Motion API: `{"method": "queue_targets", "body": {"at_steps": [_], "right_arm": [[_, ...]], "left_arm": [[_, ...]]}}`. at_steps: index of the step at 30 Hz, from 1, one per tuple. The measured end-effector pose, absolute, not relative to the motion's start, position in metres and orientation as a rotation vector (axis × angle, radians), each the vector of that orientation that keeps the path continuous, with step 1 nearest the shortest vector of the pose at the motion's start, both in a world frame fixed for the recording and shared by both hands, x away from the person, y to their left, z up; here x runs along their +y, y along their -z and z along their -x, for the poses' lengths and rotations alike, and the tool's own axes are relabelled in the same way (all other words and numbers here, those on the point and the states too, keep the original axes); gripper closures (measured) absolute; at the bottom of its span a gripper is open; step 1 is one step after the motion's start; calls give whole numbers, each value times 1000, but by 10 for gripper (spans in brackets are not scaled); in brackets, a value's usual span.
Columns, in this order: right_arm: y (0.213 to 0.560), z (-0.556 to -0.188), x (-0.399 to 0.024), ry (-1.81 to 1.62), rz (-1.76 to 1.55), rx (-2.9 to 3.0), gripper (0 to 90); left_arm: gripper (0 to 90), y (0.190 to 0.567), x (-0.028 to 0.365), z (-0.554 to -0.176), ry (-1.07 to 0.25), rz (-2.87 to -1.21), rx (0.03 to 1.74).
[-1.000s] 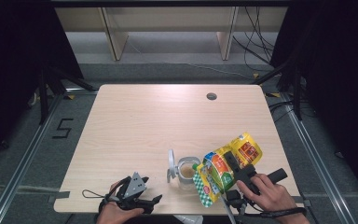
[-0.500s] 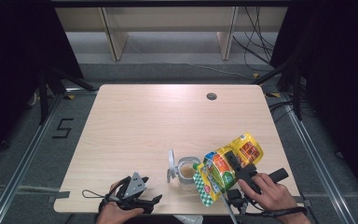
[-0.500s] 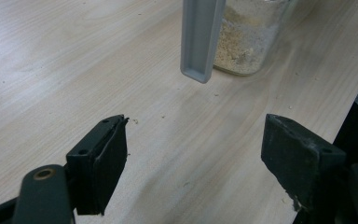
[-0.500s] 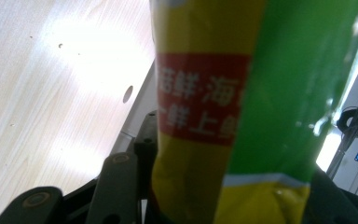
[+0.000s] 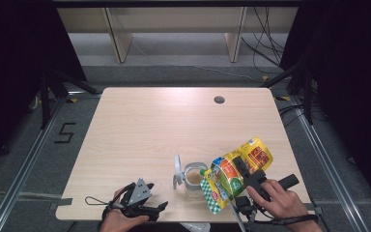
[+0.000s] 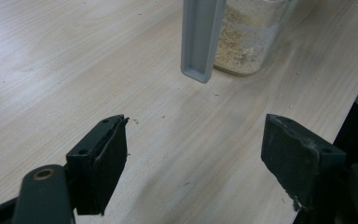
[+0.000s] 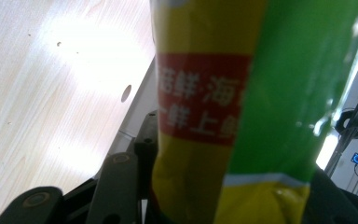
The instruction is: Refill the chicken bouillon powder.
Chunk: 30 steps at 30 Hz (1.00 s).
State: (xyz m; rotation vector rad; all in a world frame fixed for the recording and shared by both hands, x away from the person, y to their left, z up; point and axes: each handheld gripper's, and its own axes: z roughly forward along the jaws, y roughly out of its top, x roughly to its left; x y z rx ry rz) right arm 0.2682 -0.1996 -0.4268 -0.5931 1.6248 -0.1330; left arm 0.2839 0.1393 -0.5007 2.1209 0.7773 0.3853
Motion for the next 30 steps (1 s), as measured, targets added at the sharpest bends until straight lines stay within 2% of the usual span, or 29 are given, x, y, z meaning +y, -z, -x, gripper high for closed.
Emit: {"method": "queue_targets", "body": {"at_steps": [30], "right_arm": [[429,-267,-199,174,638,1585,593]], "left_arm": [[223,502,139,-284,-381,-2112,786]]}}
